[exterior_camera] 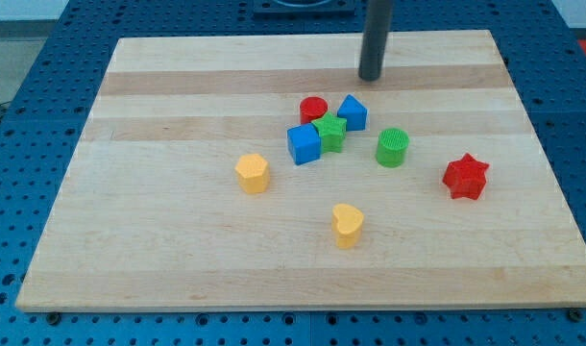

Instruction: Push the triangle into the green star

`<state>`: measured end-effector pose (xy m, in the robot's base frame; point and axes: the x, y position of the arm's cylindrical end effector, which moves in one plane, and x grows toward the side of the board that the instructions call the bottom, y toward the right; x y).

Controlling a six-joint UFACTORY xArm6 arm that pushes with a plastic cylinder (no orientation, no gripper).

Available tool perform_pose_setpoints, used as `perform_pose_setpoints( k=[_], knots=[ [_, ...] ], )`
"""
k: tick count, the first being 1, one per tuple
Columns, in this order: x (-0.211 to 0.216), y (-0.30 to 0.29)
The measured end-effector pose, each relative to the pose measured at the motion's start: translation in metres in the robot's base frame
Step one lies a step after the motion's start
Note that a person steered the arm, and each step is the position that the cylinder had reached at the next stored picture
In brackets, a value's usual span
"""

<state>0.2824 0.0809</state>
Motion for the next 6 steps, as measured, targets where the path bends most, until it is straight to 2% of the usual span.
perform_pose_setpoints(
  k=[1, 2, 4, 6],
  knots=[
    [-0.001, -0.033],
    [0.021, -0.039],
    [0.045, -0.019],
    [0.093, -0.015]
  ],
)
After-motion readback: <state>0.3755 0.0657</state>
